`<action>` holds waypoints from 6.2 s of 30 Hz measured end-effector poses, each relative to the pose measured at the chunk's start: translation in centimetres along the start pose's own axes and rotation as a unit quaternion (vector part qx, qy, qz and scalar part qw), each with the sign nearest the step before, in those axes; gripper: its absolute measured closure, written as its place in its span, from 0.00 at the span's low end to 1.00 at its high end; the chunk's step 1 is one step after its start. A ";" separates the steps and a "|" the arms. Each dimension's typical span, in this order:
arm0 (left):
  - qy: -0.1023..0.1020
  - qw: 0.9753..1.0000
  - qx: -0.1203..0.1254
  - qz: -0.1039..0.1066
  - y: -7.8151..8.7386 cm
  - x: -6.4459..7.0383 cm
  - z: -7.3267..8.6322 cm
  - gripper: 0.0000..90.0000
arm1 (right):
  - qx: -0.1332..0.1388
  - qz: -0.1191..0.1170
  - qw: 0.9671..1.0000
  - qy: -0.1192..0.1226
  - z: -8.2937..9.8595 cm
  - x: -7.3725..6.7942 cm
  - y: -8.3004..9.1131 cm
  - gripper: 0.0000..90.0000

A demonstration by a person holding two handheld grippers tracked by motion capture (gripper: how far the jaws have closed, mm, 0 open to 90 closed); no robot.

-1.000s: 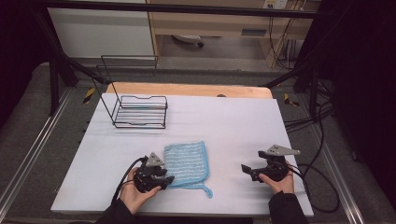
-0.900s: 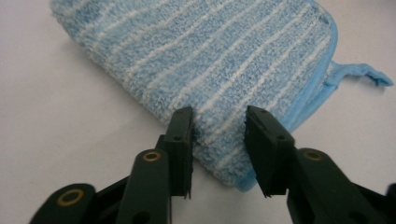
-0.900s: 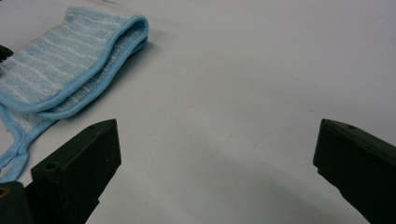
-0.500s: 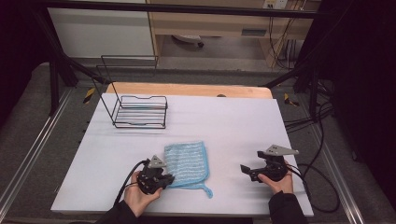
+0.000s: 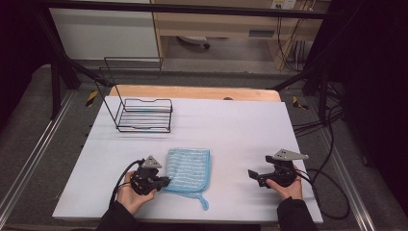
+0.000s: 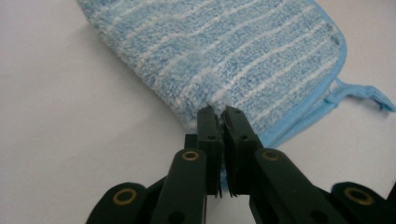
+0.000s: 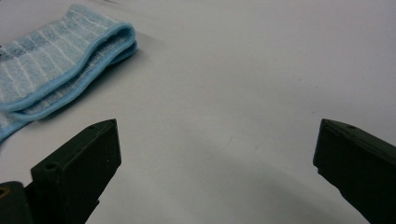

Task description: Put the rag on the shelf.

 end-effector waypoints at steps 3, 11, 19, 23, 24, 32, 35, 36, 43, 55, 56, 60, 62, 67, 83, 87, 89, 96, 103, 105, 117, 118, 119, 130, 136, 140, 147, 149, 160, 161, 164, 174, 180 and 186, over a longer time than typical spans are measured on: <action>-0.008 1.000 0.001 -0.006 -0.1 0.2 0.1 0.94 | 0.000 0.000 1.000 -0.002 0.0 0.0 0.0 0.02; -0.012 0.999 0.044 -0.026 1.6 -0.6 -0.6 0.64 | 0.000 0.001 1.000 -0.001 0.0 0.0 0.0 0.02; -0.008 0.996 0.071 -0.047 2.6 -2.4 -2.5 0.32 | 0.000 -0.001 1.000 -0.003 0.0 0.0 -0.1 0.02; -0.004 0.996 0.066 -0.056 2.5 -3.2 -3.5 0.21 | 0.000 -0.001 1.000 -0.003 0.0 0.0 -0.1 0.02; 0.001 0.996 0.068 -0.056 2.4 -3.4 -3.8 0.20 | -0.001 0.000 1.000 -0.002 0.0 0.0 -0.1 0.02; 0.019 0.994 0.071 -0.074 1.5 -4.6 -5.8 0.19 | -0.002 0.000 1.000 -0.002 0.0 0.0 -0.2 0.01; 0.029 0.994 0.072 -0.075 0.8 -5.1 -6.3 0.19 | -0.002 0.000 1.000 -0.002 0.0 0.0 -0.2 0.01; 0.030 0.994 0.072 -0.076 0.5 -5.3 -6.4 0.19 | -0.002 0.000 1.000 -0.002 0.0 0.0 -0.2 0.01; 0.059 0.993 0.070 -0.069 -1.2 -6.2 -6.4 0.33 | -0.003 0.002 1.000 -0.001 0.0 0.0 -0.2 0.01; 0.078 0.994 0.054 -0.049 -3.4 -6.8 -6.2 0.60 | -0.004 0.000 1.000 0.000 -0.1 -0.2 -0.5 0.01; 0.078 0.994 0.053 -0.048 -3.6 -6.8 -6.1 0.62 | -0.006 0.000 1.000 0.000 -0.1 -0.3 -0.5 0.01; 0.078 0.995 0.052 -0.040 -3.8 -6.8 -6.1 0.70 | -0.007 -0.001 1.000 0.002 -0.2 -0.3 -0.6 0.01; 0.076 0.995 0.050 -0.037 -3.9 -6.7 -6.1 0.75 | -0.008 -0.001 1.000 0.002 -0.2 -0.3 -0.6 0.01; 0.075 0.995 0.053 -0.036 -4.1 -6.3 -5.9 0.84 | -0.007 0.007 1.000 0.003 -0.5 -0.6 -0.8 0.01; 0.062 0.996 0.052 -0.027 -4.3 -6.5 -5.8 0.88 | 0.018 -0.004 1.000 -0.011 -4.4 -3.6 -3.0 0.04; 0.061 0.996 0.054 -0.026 -4.4 -6.5 -5.7 0.88 | 0.019 -0.015 1.000 -0.008 -6.0 -4.7 -4.4 0.07; 0.058 0.996 0.056 -0.027 -4.4 -6.5 -5.7 0.88 | 0.015 -0.025 1.000 -0.008 -6.9 -5.4 -5.4 0.07; 0.050 0.997 0.059 -0.031 -4.4 -6.4 -5.6 0.88 | -0.020 -0.025 0.999 -0.006 -9.4 -7.3 -9.2 0.13; 0.046 0.997 0.059 -0.033 -4.4 -6.4 -5.6 0.88 | -0.054 -0.018 0.998 -0.009 -9.3 -8.1 -12.1 0.24; 0.046 0.997 0.059 -0.032 -4.4 -6.4 -5.6 0.88 | -0.060 -0.015 0.998 -0.016 -9.1 -8.1 -12.6 0.27; 0.042 0.997 0.062 -0.032 -4.4 -6.4 -5.5 0.88 | -0.081 -0.025 0.996 -0.030 -8.3 -8.2 -13.7 0.43; 0.043 0.997 0.063 -0.032 -4.4 -6.4 -5.5 0.88 | -0.082 -0.027 0.996 -0.031 -8.3 -8.2 -13.7 0.45; 0.043 0.997 0.062 -0.031 -4.4 -6.4 -5.5 0.88 | -0.084 -0.031 0.995 -0.035 -8.2 -8.2 -13.8 0.47; 0.044 0.997 0.062 -0.031 -4.4 -6.4 -5.5 0.88 | -0.097 -0.049 0.992 -0.070 -8.1 -8.5 -13.8 0.69; 0.047 0.997 0.063 -0.027 -4.3 -6.4 -5.5 0.89 | -0.103 -0.056 0.990 -0.082 -8.1 -8.6 -13.8 0.78; 0.050 0.996 0.065 -0.024 -4.3 -6.5 -5.5 0.90 | -0.104 -0.062 0.989 -0.089 -8.1 -8.5 -13.8 0.82; 0.058 0.996 0.068 -0.012 -4.0 -6.7 -5.5 0.92 | -0.102 -0.067 0.988 -0.097 -8.1 -8.5 -13.8 0.86; 0.059 0.996 0.069 -0.010 -3.8 -6.7 -5.5 0.93 | -0.098 -0.067 0.988 -0.095 -8.1 -8.5 -13.7 0.87; 0.051 0.994 0.093 -0.006 -2.2 -6.4 -5.5 0.93 | -0.078 -0.072 0.990 -0.096 -8.3 -8.8 -13.0 0.88; 0.049 0.994 0.096 -0.008 -2.1 -6.4 -5.5 0.93 | -0.075 -0.072 0.990 -0.096 -8.3 -8.9 -12.9 0.88; 0.041 0.994 0.103 -0.013 -1.7 -6.0 -5.5 0.93 | -0.068 -0.073 0.991 -0.093 -8.4 -9.0 -12.5 0.88; 0.026 0.990 0.139 -0.019 0.2 -5.3 -5.3 0.93 | -0.029 -0.082 0.993 -0.084 -9.1 -9.6 -10.9 0.88; 0.018 0.987 0.160 -0.018 1.2 -4.9 -5.5 0.93 | -0.007 -0.083 0.993 -0.079 -9.4 -9.7 -10.1 0.88; 0.010 0.983 0.183 -0.022 2.2 -4.2 -5.7 0.93 | 0.017 -0.078 0.994 -0.069 -9.9 -10.1 -8.9 0.88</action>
Point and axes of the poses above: each handheld gripper's, and its own axes: y roughly backward along the jaws, z roughly out of its underside, x roughly to its right, the point moved 1 cm from there along -y, roughly forward along the jaws, and after that the axes turned 6 degrees about -x, right-handed, at the moved point
